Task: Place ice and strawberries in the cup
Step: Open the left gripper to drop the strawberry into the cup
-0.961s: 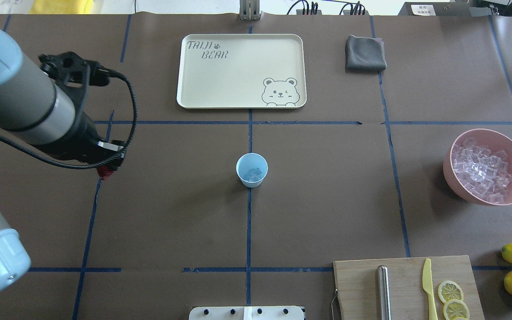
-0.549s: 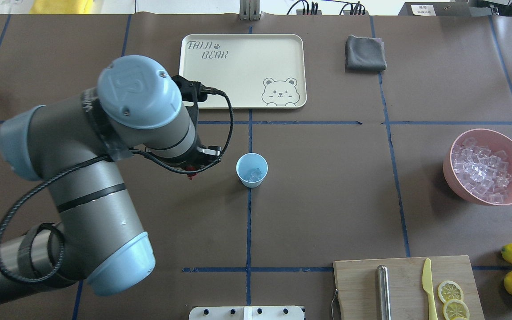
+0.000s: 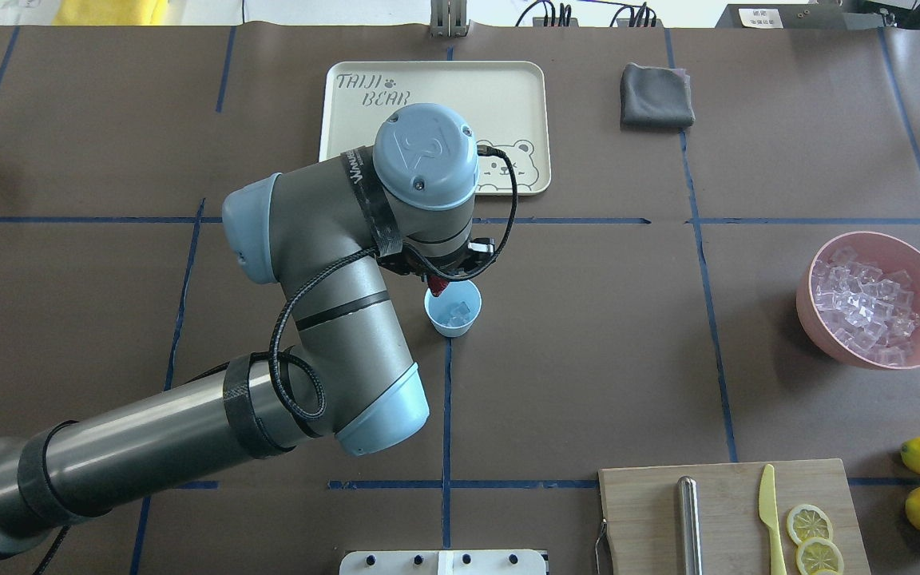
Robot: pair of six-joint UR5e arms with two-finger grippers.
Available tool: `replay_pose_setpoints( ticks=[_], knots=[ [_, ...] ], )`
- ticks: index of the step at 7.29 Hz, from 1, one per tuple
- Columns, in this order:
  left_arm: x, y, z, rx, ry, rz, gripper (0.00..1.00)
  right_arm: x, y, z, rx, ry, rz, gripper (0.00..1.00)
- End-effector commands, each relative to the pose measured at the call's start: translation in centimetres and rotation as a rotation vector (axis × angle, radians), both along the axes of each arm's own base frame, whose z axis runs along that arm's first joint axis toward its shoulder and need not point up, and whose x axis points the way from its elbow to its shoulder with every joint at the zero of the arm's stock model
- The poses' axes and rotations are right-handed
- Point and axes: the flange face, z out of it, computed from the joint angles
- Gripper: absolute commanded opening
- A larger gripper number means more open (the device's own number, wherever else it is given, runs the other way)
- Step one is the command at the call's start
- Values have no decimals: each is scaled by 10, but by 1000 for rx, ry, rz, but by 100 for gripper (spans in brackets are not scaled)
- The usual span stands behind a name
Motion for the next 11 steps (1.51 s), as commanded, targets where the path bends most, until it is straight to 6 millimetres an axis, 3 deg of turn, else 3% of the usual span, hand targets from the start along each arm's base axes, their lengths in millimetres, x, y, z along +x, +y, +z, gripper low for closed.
replay_pose_setpoints(
  ticks=[1,2,3,8,9,11],
  knots=[
    [8,-4,2,0,4,2,2,0,0,0,0,0,0,100],
    [7,-3,2,6,8,7,42,0,0,0,0,0,0,100],
    [7,-3,1,7,10,7,99,0,0,0,0,0,0,100],
    [0,-1,4,11,9,11,100,0,0,1,-2,0,-1,100],
    [-25,0,24,74,-1,58,100,0,0,1,-2,0,-1,100],
    [-118,-31,78,109,-19,139,100,0,0,4,-10,-1,1,100]
  ],
)
